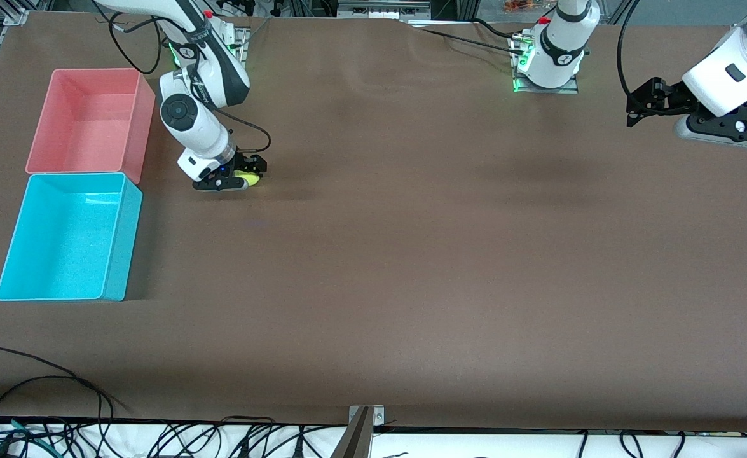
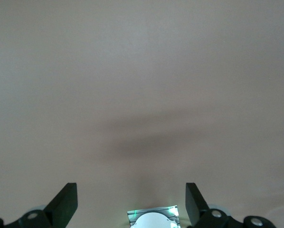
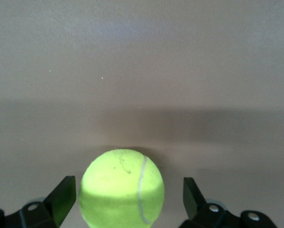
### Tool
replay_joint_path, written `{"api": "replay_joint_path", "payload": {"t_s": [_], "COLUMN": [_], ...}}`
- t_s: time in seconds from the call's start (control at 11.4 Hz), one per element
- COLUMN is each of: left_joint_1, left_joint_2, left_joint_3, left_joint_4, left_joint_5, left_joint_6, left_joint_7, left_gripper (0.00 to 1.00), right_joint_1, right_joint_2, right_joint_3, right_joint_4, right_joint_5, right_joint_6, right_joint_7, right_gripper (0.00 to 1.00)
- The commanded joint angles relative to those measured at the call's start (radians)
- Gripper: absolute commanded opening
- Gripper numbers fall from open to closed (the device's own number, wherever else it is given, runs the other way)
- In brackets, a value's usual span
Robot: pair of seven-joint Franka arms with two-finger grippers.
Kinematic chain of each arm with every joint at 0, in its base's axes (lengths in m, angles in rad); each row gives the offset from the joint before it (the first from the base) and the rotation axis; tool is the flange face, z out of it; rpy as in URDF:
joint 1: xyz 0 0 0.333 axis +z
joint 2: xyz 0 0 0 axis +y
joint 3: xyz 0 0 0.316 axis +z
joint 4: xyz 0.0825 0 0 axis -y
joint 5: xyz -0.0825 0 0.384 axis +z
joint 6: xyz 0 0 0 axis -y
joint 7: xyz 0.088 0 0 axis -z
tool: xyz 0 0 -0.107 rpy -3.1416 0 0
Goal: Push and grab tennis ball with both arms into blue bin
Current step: 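Close the right gripper around the tennis ball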
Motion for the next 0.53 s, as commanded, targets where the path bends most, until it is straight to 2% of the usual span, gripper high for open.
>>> {"api": "replay_joint_path", "payload": {"t_s": [0.0, 0.18, 0.44], "left_joint_1": [0.003, 0.003, 0.006], "left_joint_2": [-0.015, -0.016, -0.013], "left_joint_3": [0.001, 0.002, 0.005], "left_joint_4": [-0.011, -0.011, -0.011], "left_joint_5": [-0.019, -0.02, -0.022], "left_joint_6": [0.011, 0.011, 0.011], "left_joint_7": [0.006, 0.006, 0.006], "left_gripper": [1.0, 1.0, 1.0], "right_joint_1": [0.034, 0.066, 0.062], "right_joint_2": [0.005, 0.008, 0.011], "right_joint_3": [0.004, 0.002, -0.001], "right_joint_4": [-0.017, -0.016, -0.01], "right_joint_5": [0.01, 0.01, 0.008], "right_joint_6": [0.027, 0.027, 0.027], "right_joint_7": [0.033, 0.069, 0.062], "right_gripper": [0.96, 0.78, 0.76]}}
